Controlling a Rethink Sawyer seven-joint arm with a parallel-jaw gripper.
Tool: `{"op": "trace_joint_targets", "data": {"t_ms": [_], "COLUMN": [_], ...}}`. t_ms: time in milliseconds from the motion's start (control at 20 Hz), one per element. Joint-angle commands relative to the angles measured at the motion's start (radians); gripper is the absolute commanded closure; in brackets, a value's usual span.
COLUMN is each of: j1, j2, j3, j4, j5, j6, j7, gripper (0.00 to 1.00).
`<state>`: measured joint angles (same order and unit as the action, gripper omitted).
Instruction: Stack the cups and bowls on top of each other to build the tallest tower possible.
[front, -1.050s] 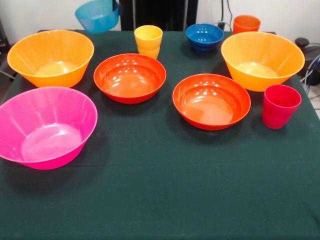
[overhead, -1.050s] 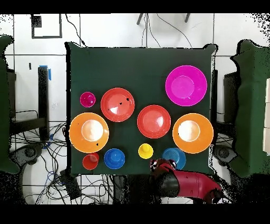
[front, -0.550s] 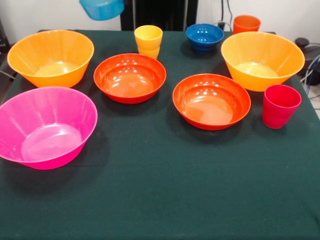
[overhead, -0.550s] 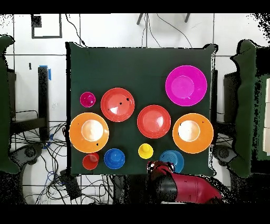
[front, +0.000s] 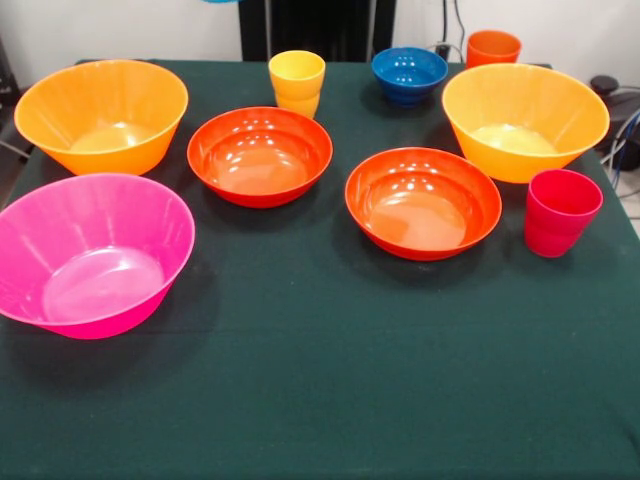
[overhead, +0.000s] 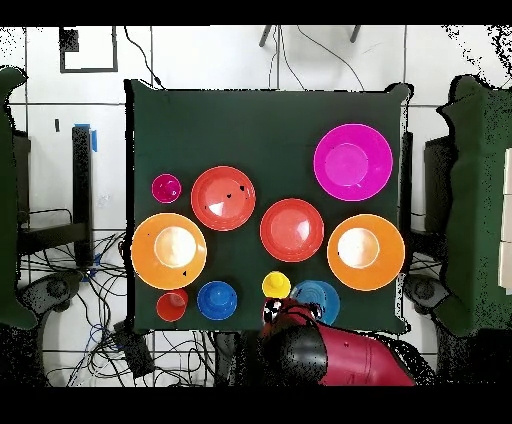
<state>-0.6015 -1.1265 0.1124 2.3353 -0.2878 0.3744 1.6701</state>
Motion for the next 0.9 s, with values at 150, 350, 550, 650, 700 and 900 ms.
{"op": "trace_joint_targets", "data": {"t_ms": [150,350,550,650,700,900], "j1": [0.112,0.186,0.281,0.316,0.333,0.402], "j2": [-0.035,0.008,0.057,0.098,0.119,0.204], "j3": [0.108,0.086,0.038,0.02,0.011,-0.022], "j4": [0.007,-0.039,-0.079,-0.096,-0.105,-0.149], "j5": [0.111,0.132,0.142,0.152,0.156,0.174], "j6": [0.115,0.099,0.049,0.002,-0.022,-0.106], "j7": [0.099,0.154,0.223,0.249,0.262,0.315], "gripper": [1.0,1.0,1.0,1.0,1.0,1.0]}}
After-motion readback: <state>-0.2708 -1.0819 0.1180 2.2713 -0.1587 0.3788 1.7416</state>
